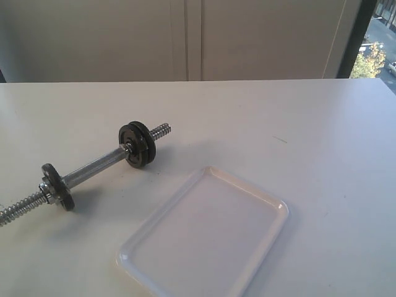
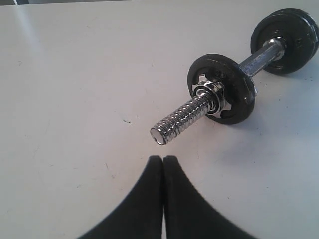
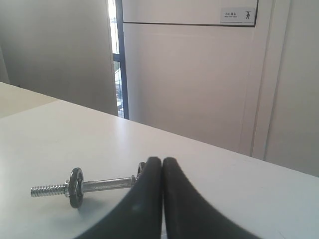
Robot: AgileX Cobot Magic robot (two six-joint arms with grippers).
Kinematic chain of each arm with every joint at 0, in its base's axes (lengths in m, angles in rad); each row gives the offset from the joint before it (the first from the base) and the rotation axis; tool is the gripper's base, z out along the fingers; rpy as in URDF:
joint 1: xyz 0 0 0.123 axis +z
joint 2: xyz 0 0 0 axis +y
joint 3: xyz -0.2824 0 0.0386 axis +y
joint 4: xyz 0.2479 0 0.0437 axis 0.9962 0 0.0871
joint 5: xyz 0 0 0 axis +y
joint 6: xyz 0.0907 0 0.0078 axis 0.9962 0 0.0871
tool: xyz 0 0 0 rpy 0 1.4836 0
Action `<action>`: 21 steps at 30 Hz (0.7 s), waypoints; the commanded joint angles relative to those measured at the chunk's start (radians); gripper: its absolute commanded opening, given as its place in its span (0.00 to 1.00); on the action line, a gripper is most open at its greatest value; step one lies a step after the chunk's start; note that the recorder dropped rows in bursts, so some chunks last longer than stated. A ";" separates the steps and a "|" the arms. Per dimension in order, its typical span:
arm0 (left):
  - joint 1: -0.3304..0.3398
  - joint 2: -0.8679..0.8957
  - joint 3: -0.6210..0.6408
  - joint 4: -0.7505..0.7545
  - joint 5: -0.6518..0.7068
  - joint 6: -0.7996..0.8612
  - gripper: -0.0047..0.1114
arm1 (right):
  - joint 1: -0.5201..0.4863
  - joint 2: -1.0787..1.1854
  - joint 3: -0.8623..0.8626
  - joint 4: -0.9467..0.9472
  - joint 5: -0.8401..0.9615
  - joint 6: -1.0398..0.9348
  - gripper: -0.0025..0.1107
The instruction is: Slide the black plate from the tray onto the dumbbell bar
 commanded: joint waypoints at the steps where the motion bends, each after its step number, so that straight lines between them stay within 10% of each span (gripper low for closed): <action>1: -0.007 -0.004 0.004 0.000 0.004 -0.002 0.04 | -0.001 -0.006 0.003 0.004 -0.002 -0.004 0.02; 21: -0.007 -0.004 0.004 0.000 0.004 -0.002 0.04 | 0.139 -0.008 0.003 0.004 -0.025 -0.004 0.02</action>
